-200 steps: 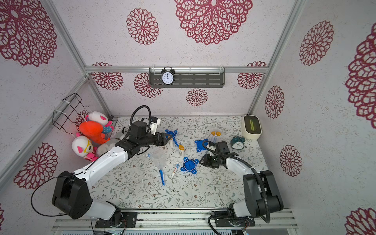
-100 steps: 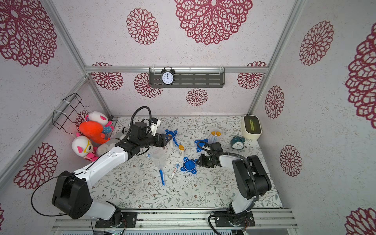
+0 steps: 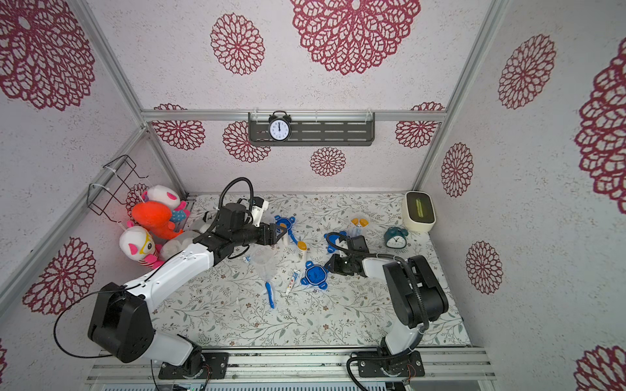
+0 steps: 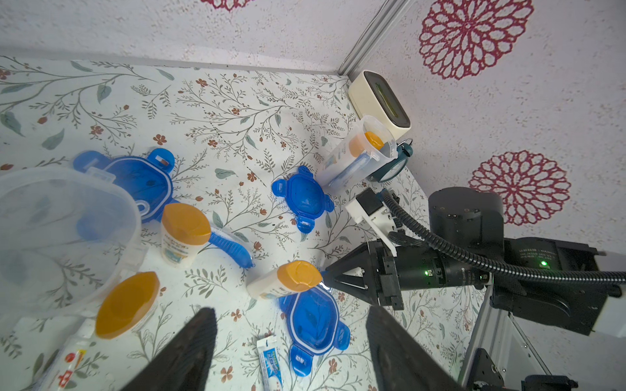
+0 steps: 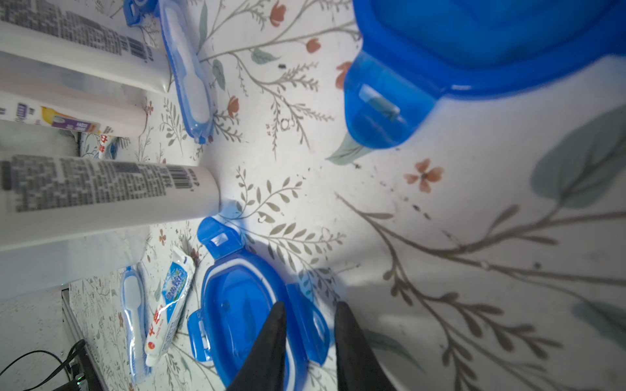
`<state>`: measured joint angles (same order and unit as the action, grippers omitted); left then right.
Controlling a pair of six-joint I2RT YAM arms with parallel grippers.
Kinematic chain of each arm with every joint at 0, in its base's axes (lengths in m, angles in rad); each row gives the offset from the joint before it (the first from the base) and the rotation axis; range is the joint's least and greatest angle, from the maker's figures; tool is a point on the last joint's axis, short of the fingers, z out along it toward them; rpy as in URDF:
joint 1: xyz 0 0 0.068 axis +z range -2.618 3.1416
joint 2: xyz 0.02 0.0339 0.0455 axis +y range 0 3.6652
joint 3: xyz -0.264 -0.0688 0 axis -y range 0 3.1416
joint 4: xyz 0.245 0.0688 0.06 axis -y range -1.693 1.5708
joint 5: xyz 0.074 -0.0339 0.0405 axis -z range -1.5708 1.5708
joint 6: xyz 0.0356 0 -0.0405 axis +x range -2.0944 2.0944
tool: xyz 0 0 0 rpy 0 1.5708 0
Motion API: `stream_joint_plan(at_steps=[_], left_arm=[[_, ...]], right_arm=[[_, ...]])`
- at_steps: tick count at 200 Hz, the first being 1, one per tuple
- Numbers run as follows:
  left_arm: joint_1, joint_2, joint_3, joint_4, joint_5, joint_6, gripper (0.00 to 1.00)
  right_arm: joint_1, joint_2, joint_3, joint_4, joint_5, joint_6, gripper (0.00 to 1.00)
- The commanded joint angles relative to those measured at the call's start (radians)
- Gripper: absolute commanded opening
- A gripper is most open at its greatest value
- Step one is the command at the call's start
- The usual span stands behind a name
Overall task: Pack away toiletry kits
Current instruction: Pick up the lid from the center of the board.
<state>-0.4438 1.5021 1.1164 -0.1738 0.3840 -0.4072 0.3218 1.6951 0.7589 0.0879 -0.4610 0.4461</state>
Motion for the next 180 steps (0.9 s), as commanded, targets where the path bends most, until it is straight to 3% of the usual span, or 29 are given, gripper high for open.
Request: stream_joint_plan(at_steps=[1, 44, 115, 180], left_arm=[[0.005, 0.022, 0.047, -0.077, 0.040, 0.048, 0.73], [0.004, 0.052, 0.118, -0.295, 0.141, 0.111, 0.72], [0.005, 0.051, 0.109, -0.247, 0.128, 0.071, 0.72], [0.005, 0.041, 0.125, -0.161, 0.138, 0.041, 0.70]], right_arm=[[0.006, 0.021, 0.002, 0.009, 0.032, -0.001, 0.27], [0.006, 0.021, -0.009, -0.004, 0.027, -0.031, 0.22], [0.008, -0.040, -0.030, 0.017, 0.063, -0.052, 0.09], [0.008, -0.209, -0.055, -0.114, 0.110, -0.099, 0.00]])
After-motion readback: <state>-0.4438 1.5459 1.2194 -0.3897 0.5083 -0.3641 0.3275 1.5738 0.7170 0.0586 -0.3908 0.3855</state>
